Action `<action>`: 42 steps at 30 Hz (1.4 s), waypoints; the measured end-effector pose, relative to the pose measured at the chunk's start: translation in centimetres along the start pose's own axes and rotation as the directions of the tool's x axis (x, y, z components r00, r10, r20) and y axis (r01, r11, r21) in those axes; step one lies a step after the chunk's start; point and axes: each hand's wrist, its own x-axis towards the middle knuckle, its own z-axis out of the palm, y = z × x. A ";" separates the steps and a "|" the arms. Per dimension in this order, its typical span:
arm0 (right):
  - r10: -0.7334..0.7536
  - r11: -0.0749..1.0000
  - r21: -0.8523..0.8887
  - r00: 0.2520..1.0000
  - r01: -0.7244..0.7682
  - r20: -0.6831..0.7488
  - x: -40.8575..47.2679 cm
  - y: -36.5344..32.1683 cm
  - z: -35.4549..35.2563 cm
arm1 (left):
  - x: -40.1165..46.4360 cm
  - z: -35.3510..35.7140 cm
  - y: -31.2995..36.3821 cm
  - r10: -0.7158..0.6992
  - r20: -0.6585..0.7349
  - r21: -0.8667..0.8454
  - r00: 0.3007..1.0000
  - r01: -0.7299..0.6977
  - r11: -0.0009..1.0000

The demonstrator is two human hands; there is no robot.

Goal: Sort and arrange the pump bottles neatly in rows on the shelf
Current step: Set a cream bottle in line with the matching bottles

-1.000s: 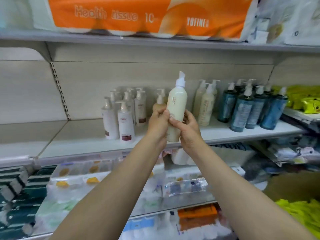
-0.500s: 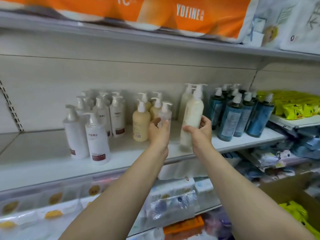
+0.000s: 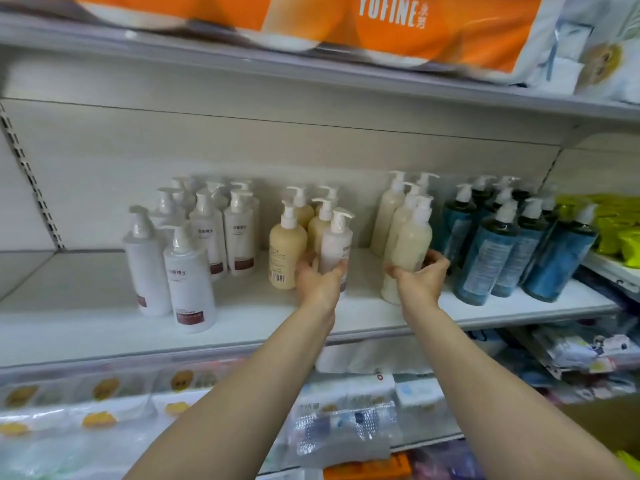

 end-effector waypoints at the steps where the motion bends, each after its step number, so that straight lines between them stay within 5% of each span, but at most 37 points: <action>1: -0.012 1.000 -0.024 1.000 0.012 0.009 0.3 0.1 0.0 | 0.2 0.3 -0.1 0.006 0.000 0.008 1.000 -0.006 1.000; 7: -0.108 0.984 -0.132 0.990 0.120 0.091 0.3 0.1 -0.7 | 0.8 1.4 -1.1 0.011 -0.056 0.031 0.998 -0.009 0.999; 17: -0.351 0.936 0.037 0.936 0.350 0.034 -1.9 -2.5 -2.2 | 0.1 2.0 -1.5 0.029 -0.070 0.044 0.997 -0.026 0.999; 23: -0.374 0.927 0.039 0.926 0.373 0.050 -2.8 -2.4 -1.6 | -1.8 0.0 -1.4 0.087 -0.018 0.102 0.996 -0.085 0.991; 29: -0.547 0.836 0.090 0.836 0.542 0.049 -5.5 -2.4 -0.7 | -3.1 -1.7 -1.2 0.113 -0.029 0.098 0.993 -0.110 0.989; 32: -0.387 0.922 0.139 0.871 0.361 0.302 -6.1 -2.7 0.0 | -3.2 -2.5 -1.3 0.096 -0.012 0.095 0.995 -0.094 0.991; 36: -0.099 0.995 0.077 0.783 0.065 0.615 -6.7 -2.2 2.3 | -3.1 -3.6 -0.9 0.051 0.056 0.153 0.997 -0.059 0.987; 39: 0.026 0.996 0.041 0.720 -0.075 0.694 -7.8 -2.0 3.7 | -2.9 -4.6 -0.5 0.057 0.083 0.237 0.995 -0.075 0.969; 42: 0.010 0.998 0.042 0.736 -0.053 0.677 -8.8 -1.7 4.8 | -2.6 -5.7 -0.8 0.089 -0.081 0.270 0.993 -0.064 0.961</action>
